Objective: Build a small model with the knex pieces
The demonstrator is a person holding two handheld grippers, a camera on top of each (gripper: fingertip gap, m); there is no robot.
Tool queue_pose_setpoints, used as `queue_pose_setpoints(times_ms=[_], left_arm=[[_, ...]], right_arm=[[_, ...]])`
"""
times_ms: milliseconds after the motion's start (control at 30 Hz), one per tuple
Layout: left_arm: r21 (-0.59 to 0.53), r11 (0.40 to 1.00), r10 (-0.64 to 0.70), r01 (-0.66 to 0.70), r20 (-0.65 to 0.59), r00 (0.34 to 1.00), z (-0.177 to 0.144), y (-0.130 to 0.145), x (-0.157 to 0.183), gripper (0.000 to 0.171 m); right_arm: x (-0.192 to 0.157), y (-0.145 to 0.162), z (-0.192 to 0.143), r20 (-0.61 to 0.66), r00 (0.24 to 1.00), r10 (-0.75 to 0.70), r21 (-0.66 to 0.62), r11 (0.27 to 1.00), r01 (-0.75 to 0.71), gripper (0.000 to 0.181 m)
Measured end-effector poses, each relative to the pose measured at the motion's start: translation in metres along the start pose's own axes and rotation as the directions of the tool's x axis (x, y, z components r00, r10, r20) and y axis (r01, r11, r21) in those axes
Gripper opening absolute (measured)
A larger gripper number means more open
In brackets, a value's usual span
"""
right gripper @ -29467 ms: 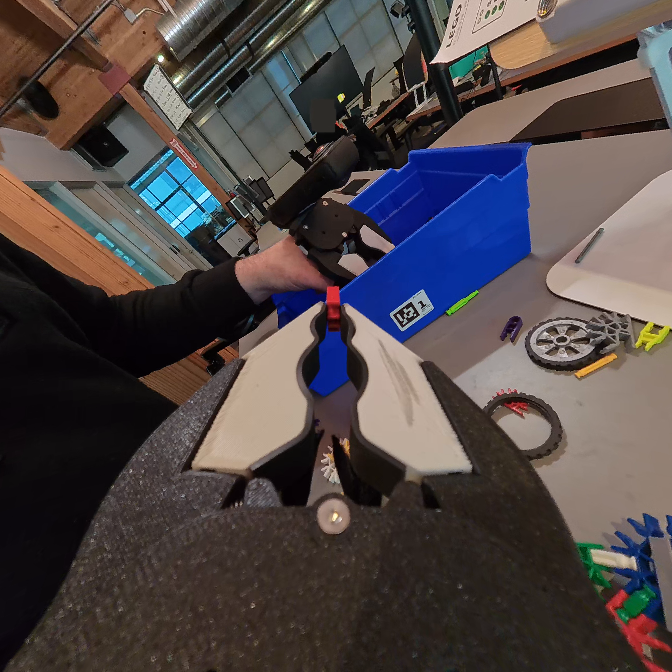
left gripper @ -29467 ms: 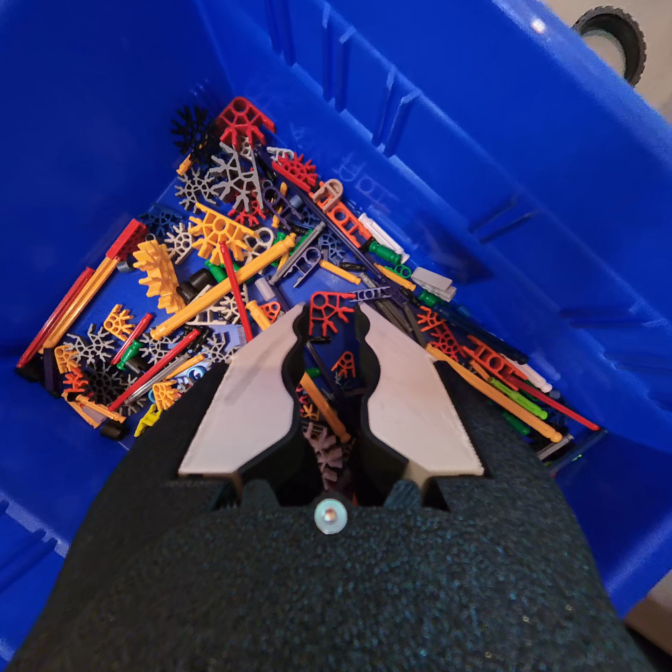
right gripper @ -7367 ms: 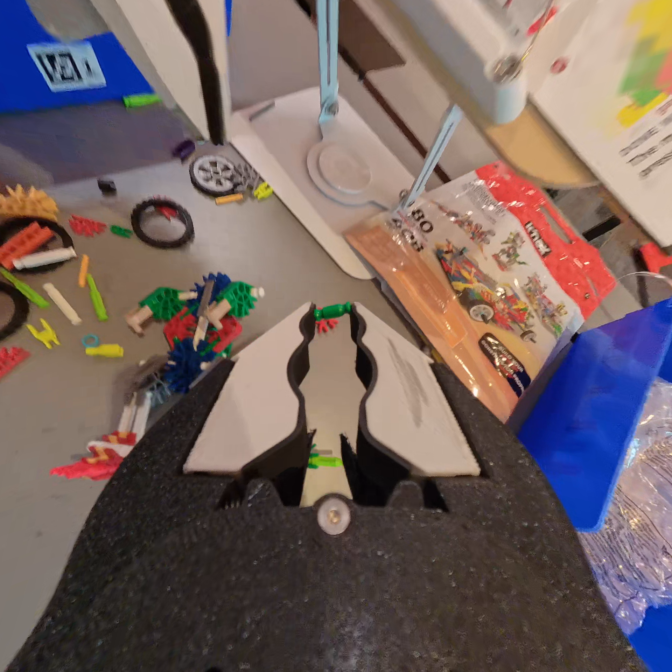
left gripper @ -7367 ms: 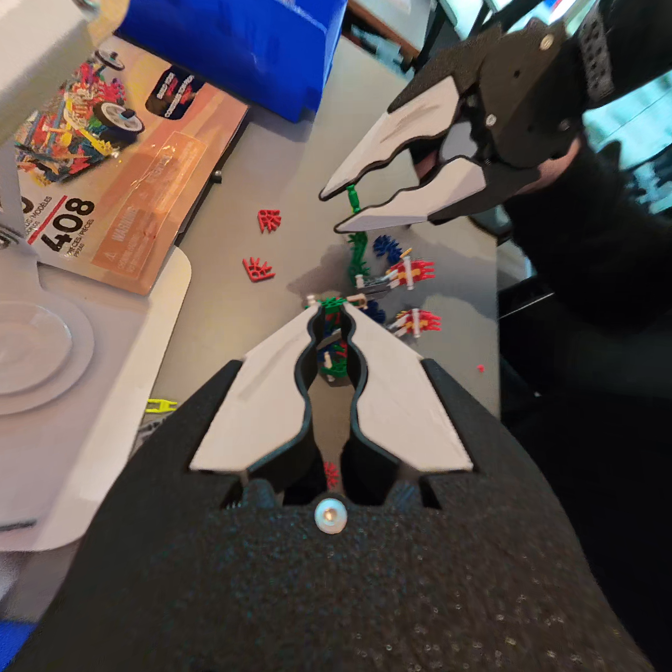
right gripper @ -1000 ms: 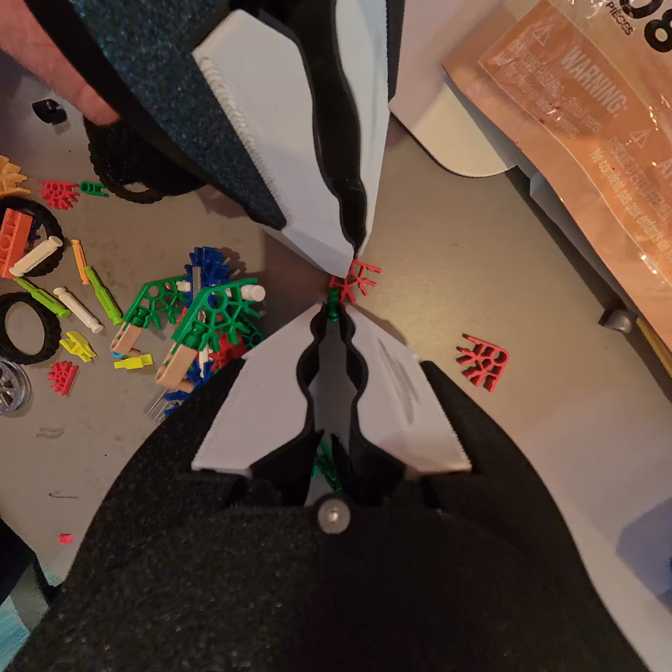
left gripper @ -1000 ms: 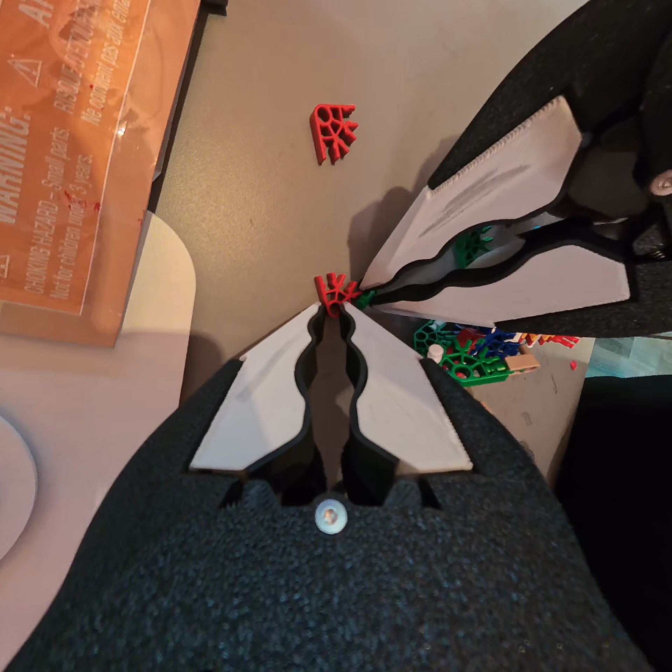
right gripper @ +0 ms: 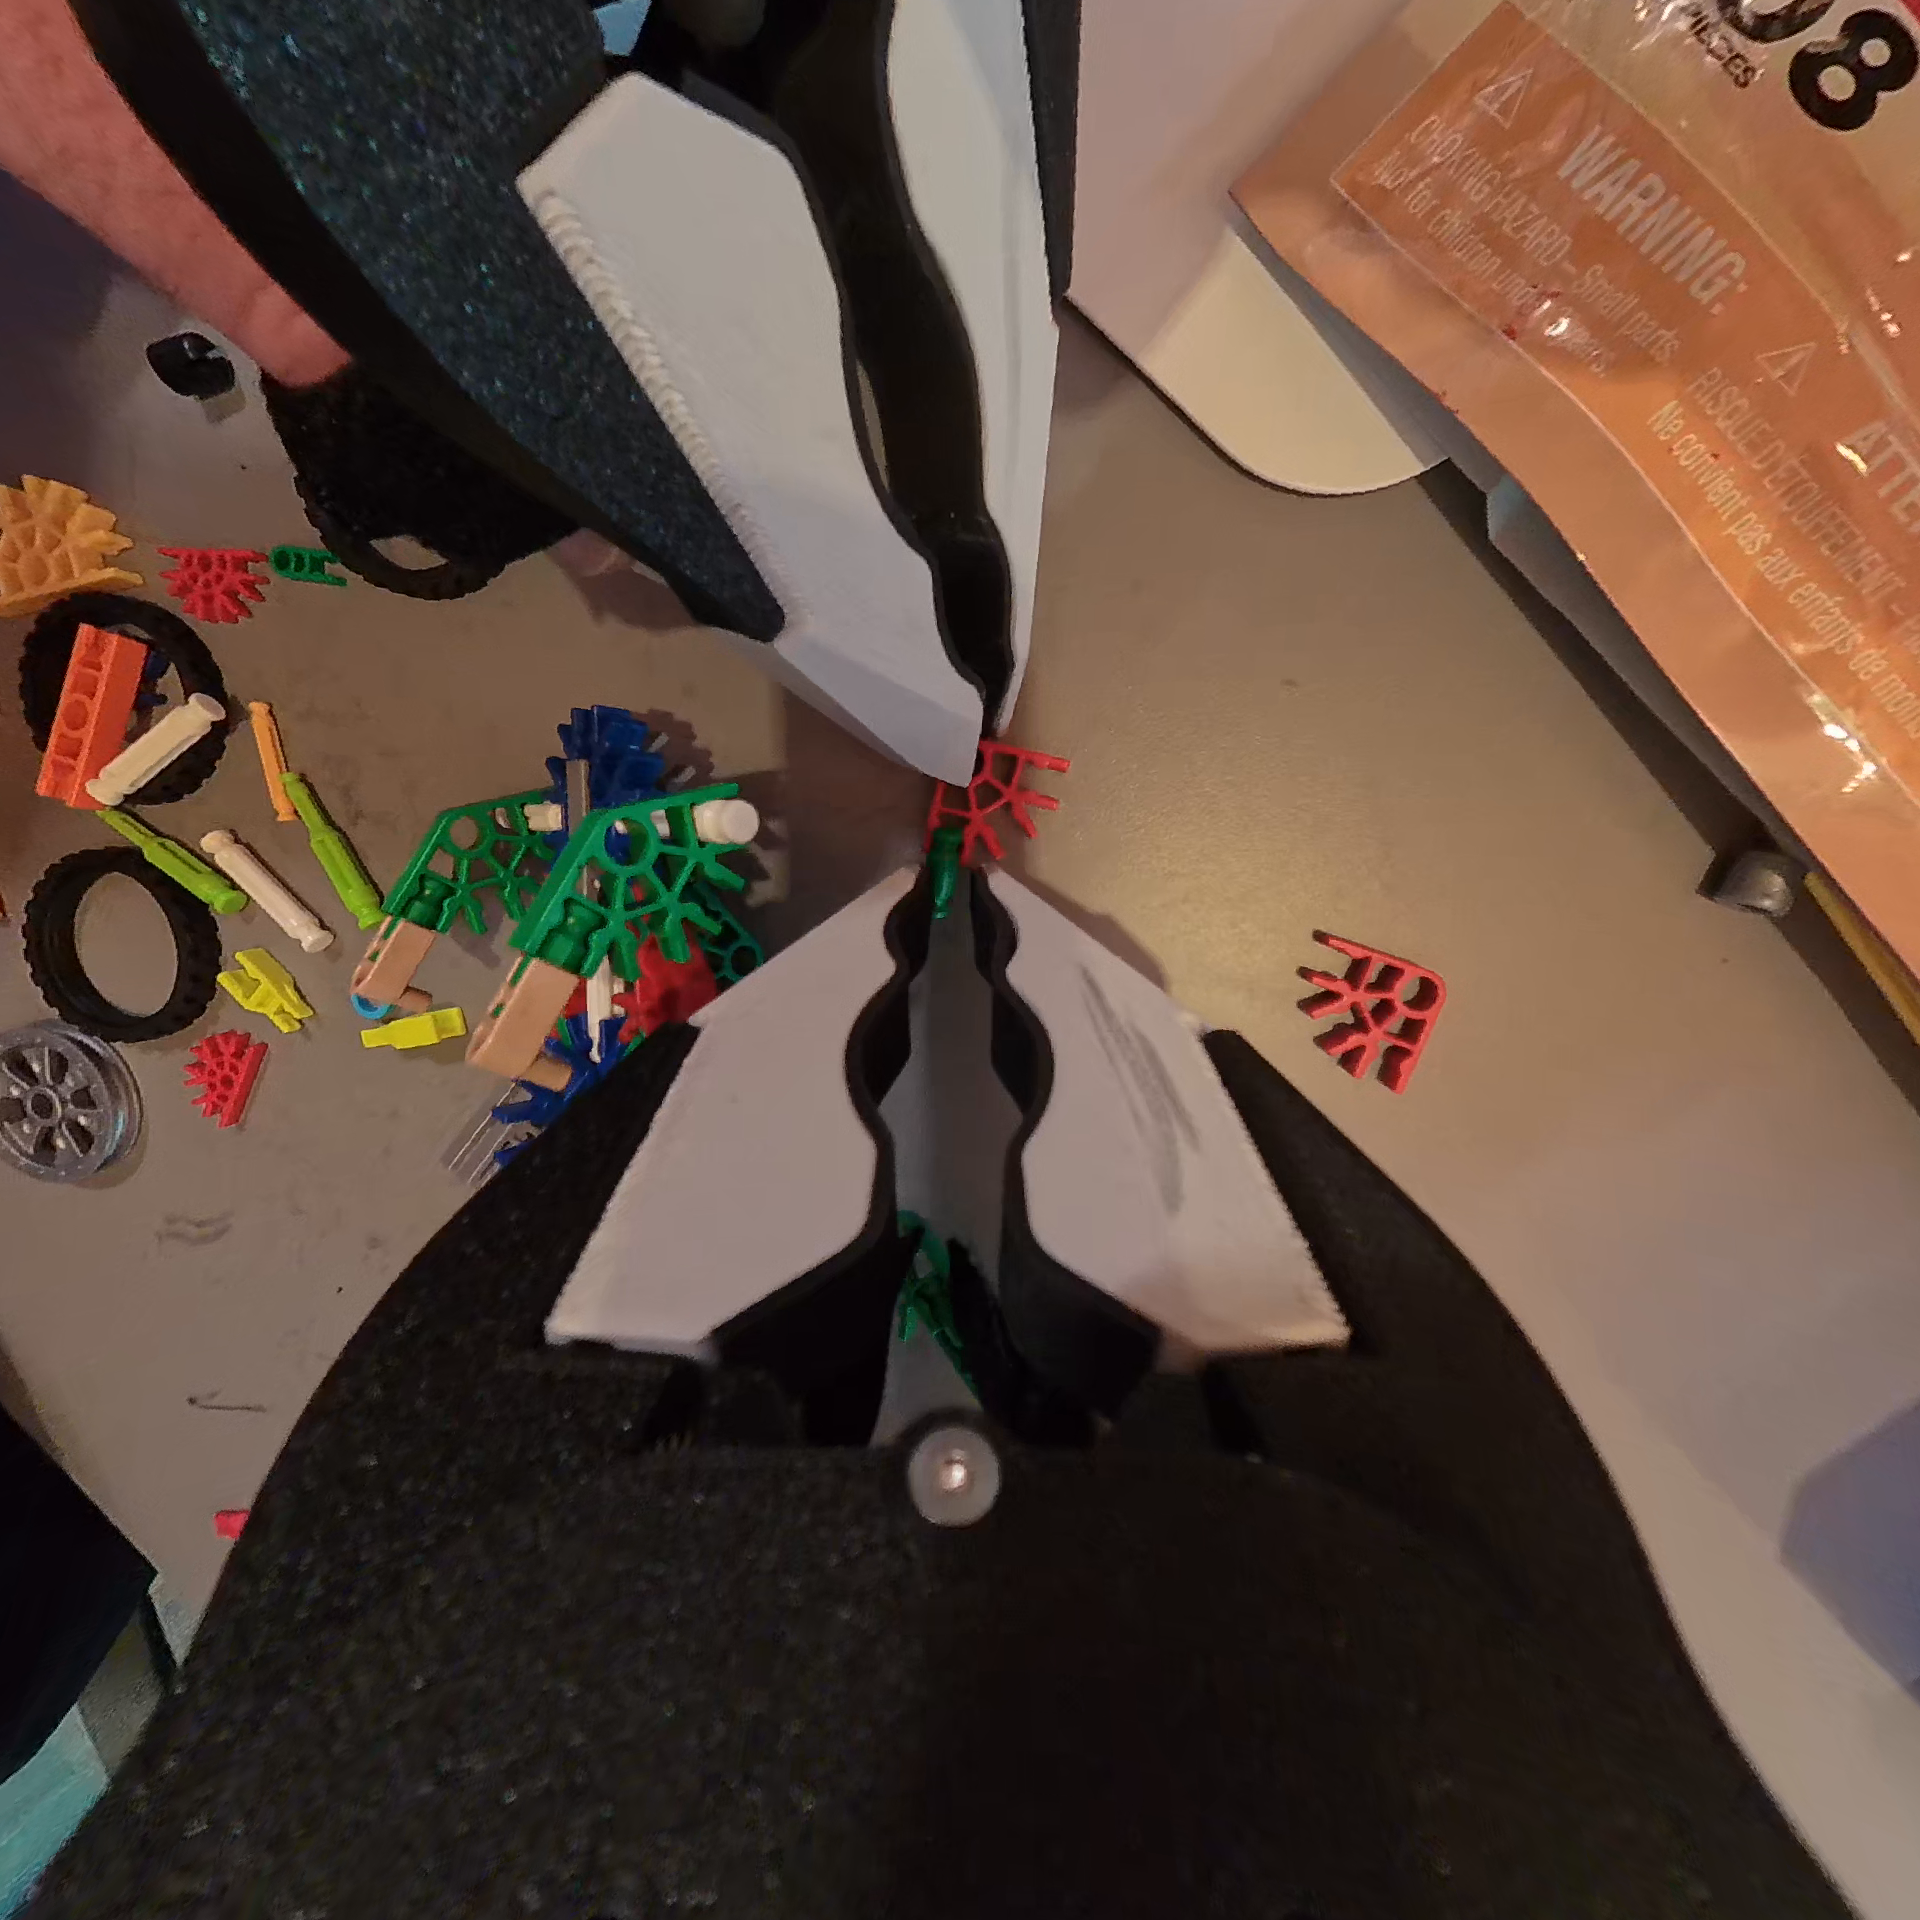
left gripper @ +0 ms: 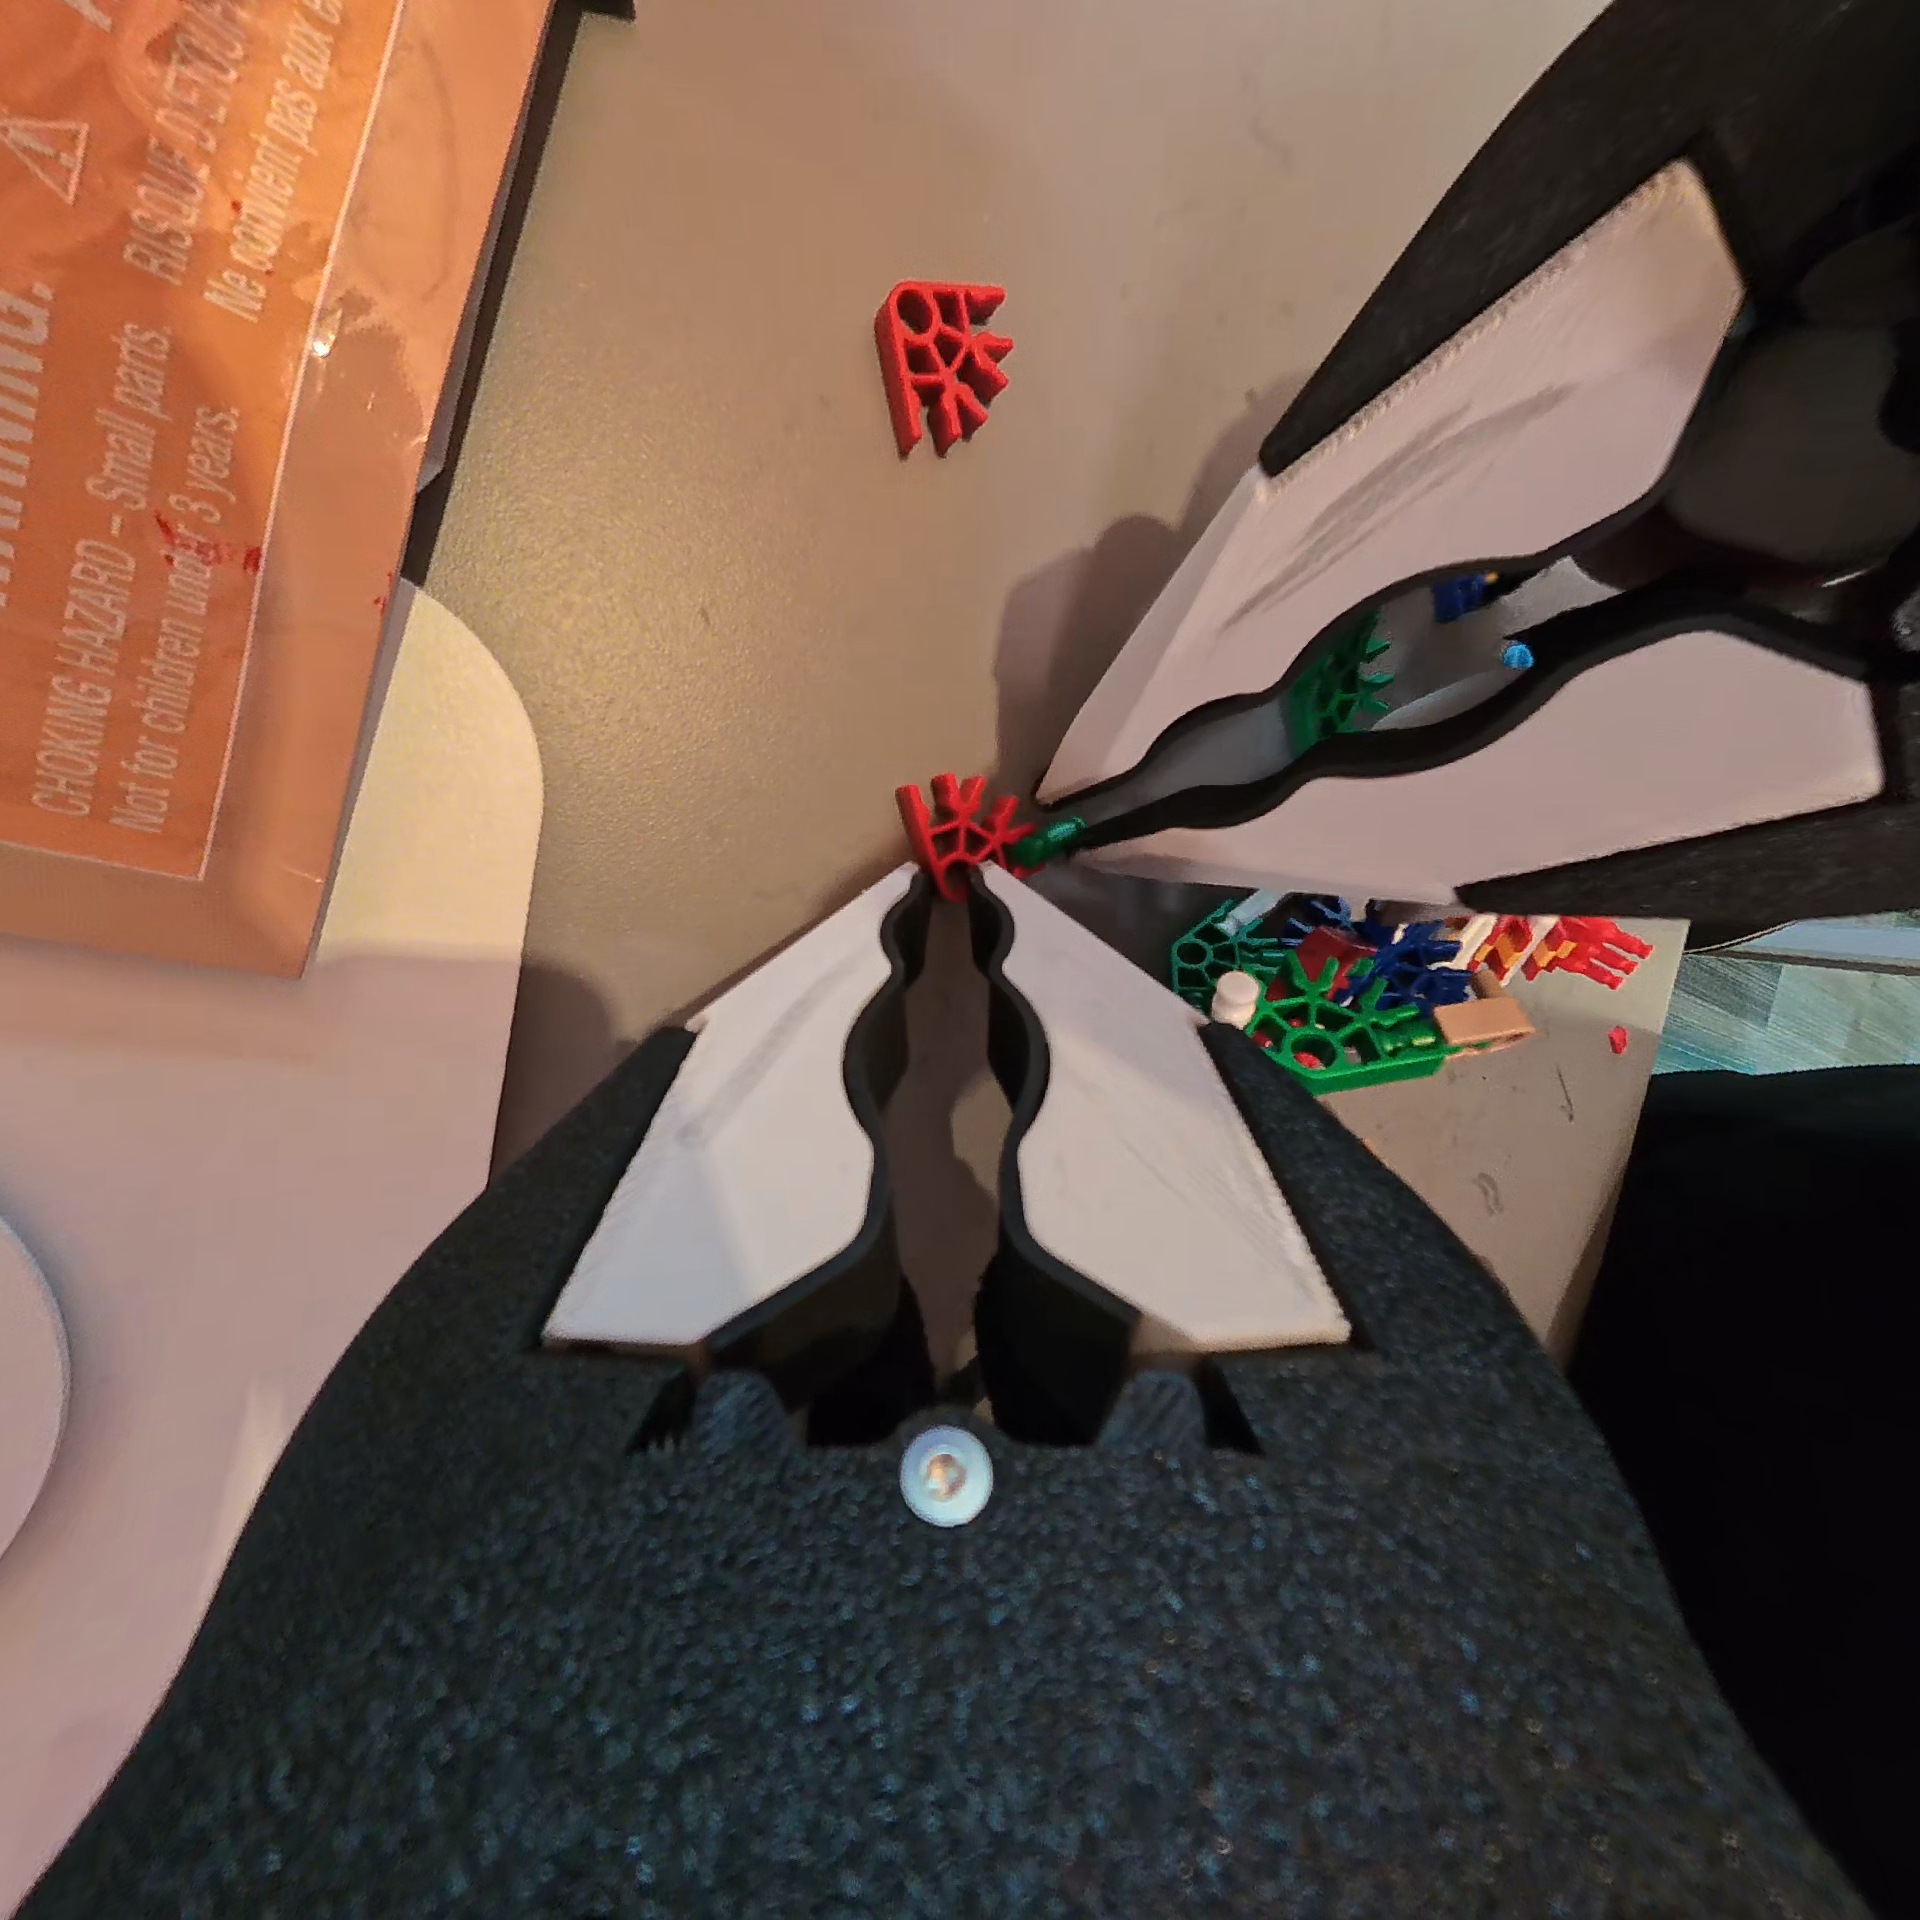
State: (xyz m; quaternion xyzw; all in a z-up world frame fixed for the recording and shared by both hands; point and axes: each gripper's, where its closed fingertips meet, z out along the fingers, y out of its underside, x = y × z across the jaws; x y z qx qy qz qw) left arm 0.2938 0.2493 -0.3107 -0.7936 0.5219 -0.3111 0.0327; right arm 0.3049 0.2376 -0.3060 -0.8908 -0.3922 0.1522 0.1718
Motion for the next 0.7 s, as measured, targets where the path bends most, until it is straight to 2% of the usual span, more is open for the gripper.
queue_pose_setpoints(times_ms=[700], left_arm=[[0.000, 1.000, 0.005, -0.005, -0.003, 1.000, -0.0002, 0.0003, 0.0000, 0.005]], right_arm=[[0.0009, -0.0011, -0.0041, 0.016, 1.000, -0.023, 0.013, 1.000, 0.023, 0.002]])
